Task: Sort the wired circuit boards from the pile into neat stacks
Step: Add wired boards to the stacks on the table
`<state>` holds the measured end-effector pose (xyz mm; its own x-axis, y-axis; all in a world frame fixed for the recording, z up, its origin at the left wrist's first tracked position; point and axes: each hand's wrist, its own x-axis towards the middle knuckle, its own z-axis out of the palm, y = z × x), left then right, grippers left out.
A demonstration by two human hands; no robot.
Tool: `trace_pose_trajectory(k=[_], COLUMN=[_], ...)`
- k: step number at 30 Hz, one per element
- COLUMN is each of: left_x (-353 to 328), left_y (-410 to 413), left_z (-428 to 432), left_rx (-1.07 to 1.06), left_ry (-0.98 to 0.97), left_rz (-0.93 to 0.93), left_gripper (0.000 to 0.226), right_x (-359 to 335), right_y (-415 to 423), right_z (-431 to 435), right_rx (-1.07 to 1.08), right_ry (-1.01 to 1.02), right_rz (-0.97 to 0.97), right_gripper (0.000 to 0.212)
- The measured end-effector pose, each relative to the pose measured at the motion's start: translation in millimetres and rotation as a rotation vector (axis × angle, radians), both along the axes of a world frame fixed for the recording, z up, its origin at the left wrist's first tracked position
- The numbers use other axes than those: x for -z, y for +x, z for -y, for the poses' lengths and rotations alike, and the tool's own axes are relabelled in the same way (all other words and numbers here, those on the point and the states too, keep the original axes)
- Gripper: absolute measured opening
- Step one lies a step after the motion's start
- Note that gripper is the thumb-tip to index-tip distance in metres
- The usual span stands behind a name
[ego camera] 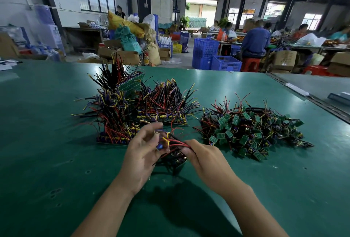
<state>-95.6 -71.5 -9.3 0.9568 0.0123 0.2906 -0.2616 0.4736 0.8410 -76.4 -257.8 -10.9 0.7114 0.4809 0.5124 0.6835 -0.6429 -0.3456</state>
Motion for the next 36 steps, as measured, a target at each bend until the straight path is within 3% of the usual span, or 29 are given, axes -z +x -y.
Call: trace_pose_trajectory(k=[2,3,6,10,13,21,27,31,33,36], left_x=[7.0,10.6,20.5,31.2,35.6,40.2,34.7,25.3,23.0,26.0], left_y=[3.5,4.9,7.4,13.0,14.8,19.1,25.0,27.8,27.9,21.5], left_z=[2.1,4.1,8.4,1.9,3.4,4.8,-5.8,-25.9,-38.2,-51.5], left_rx=[-0.176,-0.292,-0.548,-0.733,-0.744,-0.762,-0.790,-0.699,-0.604,-0.454], left_ry=[0.153,0.269,0.390,0.493,0.557,0.595,0.358,0.279,0.426,0.983], left_rz=[0.020,0.056,0.111,0.086,0.016,-0.019,-0.181,-0.297,-0.335,-0.346], left_gripper=[0.057,0.059,0.033,0.043,0.055,0.036,0.018,0.028,0.032,0.028], right_x=[-0.8,-1.7,-3.5,-10.7,-27.3,-41.9,-44.3,-40.0,-40.0,-44.7], right_y=[1.3,2.1,6.8,32.2,71.8,135.4,140.4,139.5,137.4,133.8], right_z=[-0.3,-0.7,-2.7,2.9,21.2,76.4,80.2,82.1,82.8,80.4], right_rx=[0.047,0.087,0.220,0.367,0.574,0.819,0.852,0.806,0.806,0.820], right_ry=[0.069,0.116,0.234,0.171,0.085,-0.210,-0.446,-0.631,-0.657,-0.681], right_rz=[0.027,0.049,0.084,0.092,0.159,0.058,-0.126,-0.193,-0.211,-0.218], right_gripper=[0.042,0.039,0.038,0.043,0.043,0.052,0.025,0.052,0.072,0.082])
